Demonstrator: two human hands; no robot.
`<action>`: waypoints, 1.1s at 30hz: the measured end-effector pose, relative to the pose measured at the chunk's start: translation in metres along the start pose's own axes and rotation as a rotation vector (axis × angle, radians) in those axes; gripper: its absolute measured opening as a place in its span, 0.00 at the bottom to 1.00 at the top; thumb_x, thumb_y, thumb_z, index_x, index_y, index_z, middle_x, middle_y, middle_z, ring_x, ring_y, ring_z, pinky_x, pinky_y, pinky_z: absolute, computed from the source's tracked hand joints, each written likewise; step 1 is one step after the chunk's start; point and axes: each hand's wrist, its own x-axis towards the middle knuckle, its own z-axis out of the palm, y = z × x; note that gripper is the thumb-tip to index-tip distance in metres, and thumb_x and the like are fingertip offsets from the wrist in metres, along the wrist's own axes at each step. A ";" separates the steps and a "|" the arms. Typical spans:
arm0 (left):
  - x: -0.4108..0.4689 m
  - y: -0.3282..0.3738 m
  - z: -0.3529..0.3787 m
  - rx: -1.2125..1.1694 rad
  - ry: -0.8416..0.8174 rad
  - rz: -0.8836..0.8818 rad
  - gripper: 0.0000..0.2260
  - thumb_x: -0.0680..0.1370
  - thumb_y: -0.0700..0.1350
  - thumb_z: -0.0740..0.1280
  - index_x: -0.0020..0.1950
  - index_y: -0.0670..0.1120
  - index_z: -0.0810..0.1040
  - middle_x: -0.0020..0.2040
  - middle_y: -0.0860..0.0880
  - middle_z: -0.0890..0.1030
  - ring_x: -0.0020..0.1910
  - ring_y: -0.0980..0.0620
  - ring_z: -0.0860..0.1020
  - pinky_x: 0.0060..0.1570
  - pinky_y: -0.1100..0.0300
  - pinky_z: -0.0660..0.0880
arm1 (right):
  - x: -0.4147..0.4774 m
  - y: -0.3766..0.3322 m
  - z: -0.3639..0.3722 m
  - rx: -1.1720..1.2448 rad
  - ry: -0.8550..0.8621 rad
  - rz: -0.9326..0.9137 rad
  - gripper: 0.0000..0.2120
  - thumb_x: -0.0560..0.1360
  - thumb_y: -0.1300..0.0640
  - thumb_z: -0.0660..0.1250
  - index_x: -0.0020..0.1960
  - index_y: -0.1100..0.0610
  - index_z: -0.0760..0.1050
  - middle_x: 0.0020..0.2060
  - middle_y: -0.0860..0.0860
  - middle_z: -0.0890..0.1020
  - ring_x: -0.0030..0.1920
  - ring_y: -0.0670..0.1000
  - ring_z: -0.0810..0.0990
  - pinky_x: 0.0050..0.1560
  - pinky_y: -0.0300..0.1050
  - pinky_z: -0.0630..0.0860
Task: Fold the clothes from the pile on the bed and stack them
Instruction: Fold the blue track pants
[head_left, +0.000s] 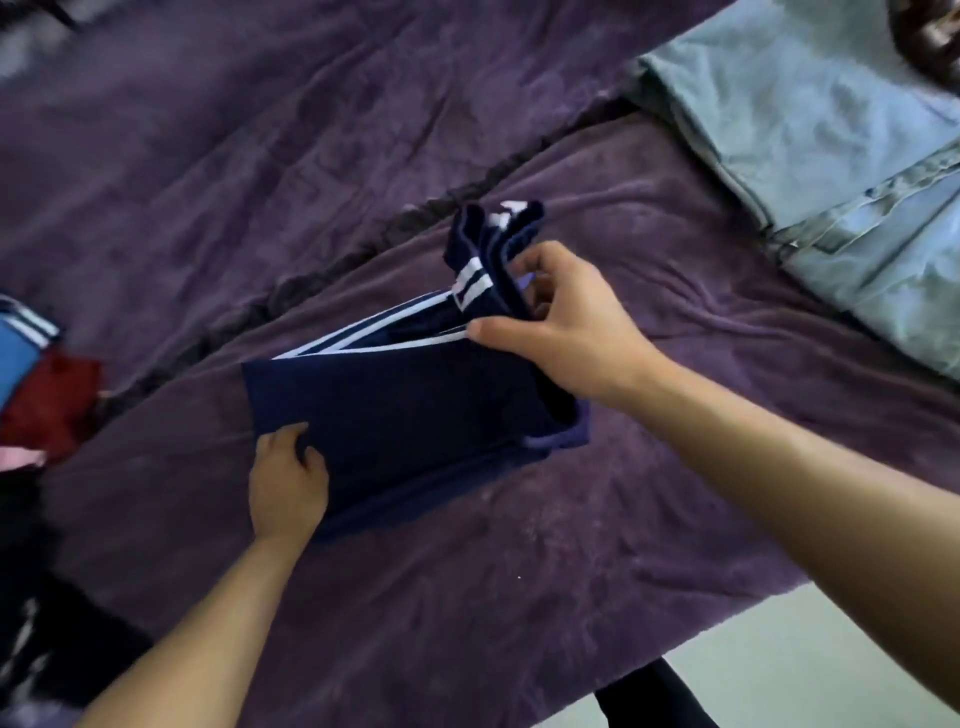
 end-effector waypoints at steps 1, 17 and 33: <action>0.001 -0.019 -0.014 0.005 0.021 -0.047 0.14 0.79 0.35 0.60 0.64 0.38 0.74 0.61 0.36 0.74 0.54 0.38 0.76 0.55 0.52 0.71 | -0.001 -0.008 0.027 -0.079 -0.009 -0.029 0.23 0.64 0.47 0.78 0.51 0.53 0.71 0.34 0.44 0.78 0.36 0.47 0.76 0.41 0.47 0.73; 0.045 -0.137 -0.061 0.028 0.154 0.120 0.13 0.77 0.40 0.64 0.61 0.40 0.78 0.59 0.38 0.75 0.58 0.37 0.74 0.59 0.47 0.70 | 0.001 0.050 0.253 -0.660 -0.033 -0.337 0.17 0.76 0.56 0.65 0.64 0.56 0.76 0.63 0.57 0.76 0.63 0.60 0.74 0.56 0.54 0.73; 0.158 -0.071 0.003 0.431 -0.418 0.382 0.42 0.73 0.59 0.69 0.78 0.51 0.49 0.76 0.42 0.57 0.76 0.42 0.54 0.70 0.41 0.55 | 0.100 0.070 0.150 -1.137 0.003 -0.276 0.36 0.67 0.48 0.74 0.72 0.52 0.66 0.72 0.57 0.65 0.73 0.60 0.61 0.61 0.62 0.66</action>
